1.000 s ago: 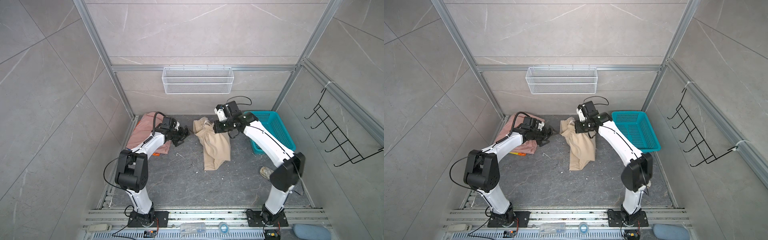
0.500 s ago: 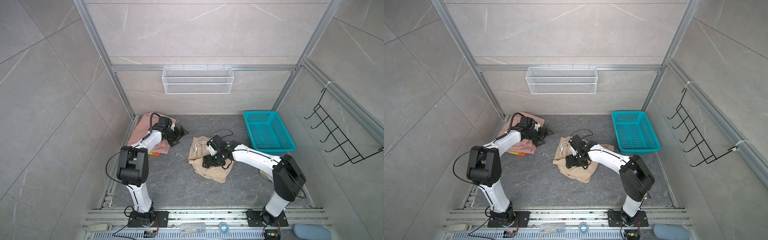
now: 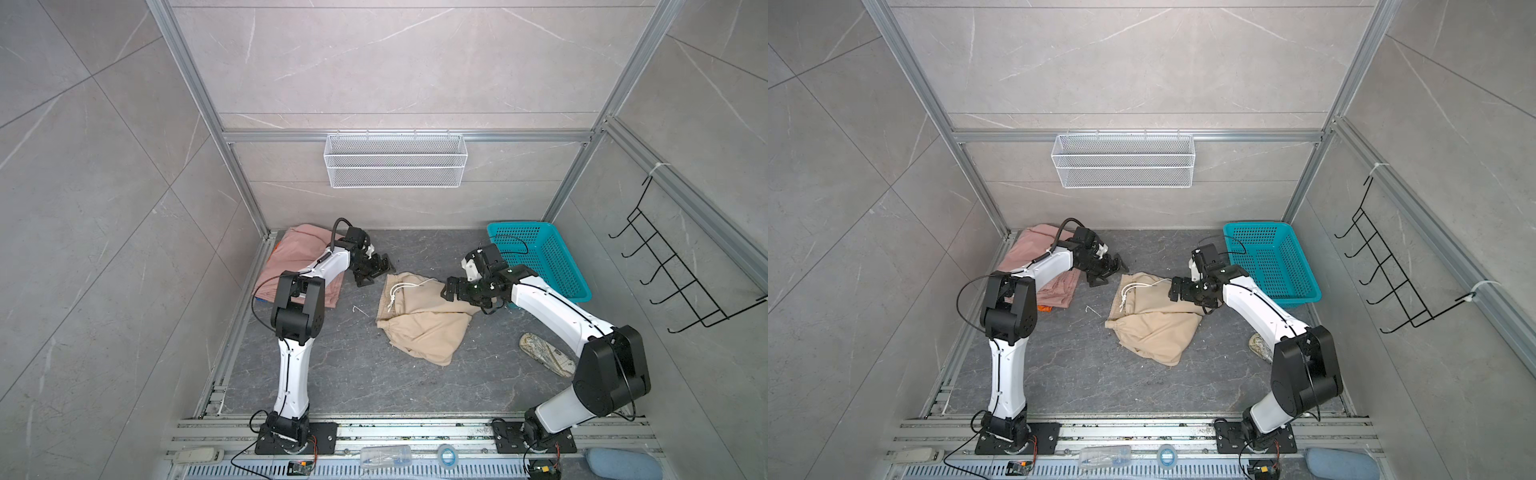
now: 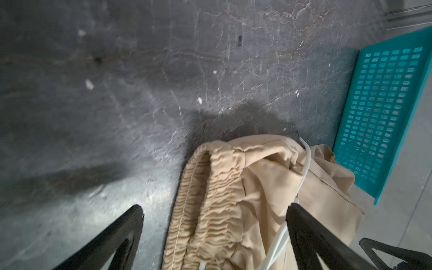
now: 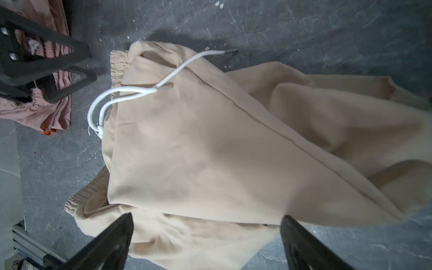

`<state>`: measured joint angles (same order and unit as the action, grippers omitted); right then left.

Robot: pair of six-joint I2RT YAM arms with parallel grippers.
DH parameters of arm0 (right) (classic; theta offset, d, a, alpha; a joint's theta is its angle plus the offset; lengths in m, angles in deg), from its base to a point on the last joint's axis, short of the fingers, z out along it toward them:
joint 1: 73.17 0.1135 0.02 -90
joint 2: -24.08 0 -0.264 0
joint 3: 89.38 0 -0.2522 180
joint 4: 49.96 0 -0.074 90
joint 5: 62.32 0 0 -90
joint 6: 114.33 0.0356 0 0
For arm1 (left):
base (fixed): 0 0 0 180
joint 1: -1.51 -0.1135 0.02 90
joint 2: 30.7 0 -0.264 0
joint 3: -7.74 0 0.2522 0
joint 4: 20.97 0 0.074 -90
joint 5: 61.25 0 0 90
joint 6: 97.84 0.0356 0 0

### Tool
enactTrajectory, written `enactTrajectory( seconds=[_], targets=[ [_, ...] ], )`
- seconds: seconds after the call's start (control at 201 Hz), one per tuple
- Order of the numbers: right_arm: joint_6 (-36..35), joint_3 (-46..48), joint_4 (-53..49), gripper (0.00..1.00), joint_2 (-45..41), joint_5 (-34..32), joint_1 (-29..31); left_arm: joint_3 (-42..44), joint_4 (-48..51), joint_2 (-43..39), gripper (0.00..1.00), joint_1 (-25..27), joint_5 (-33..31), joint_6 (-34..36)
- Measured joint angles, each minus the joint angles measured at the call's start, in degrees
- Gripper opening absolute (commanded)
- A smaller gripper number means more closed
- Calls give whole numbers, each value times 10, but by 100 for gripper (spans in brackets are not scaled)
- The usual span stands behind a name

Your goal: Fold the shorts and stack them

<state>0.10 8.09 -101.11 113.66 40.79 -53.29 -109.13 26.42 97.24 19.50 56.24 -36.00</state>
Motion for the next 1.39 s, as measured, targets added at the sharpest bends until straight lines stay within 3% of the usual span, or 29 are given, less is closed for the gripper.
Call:
enactTrajectory(
  seconds=[0.324,0.618,0.727,0.887,1.186,1.395],
  targets=[
    [0,40,9,99,-11,31,-27,-93,61,60,84,7,-37,55],
    [0,49,24,99,-16,46,-34,-108,59,89,61,28,-37,59],
    [0,56,26,99,-18,49,-41,-117,50,103,42,32,-30,57],
    [0,59,30,99,-20,54,-49,-118,45,114,0,33,-21,59],
    [2,59,29,99,-21,60,-81,-128,62,102,0,22,-14,59],
    [38,31,33,100,-20,53,-127,-129,71,-18,0,3,-16,59]
  ],
)
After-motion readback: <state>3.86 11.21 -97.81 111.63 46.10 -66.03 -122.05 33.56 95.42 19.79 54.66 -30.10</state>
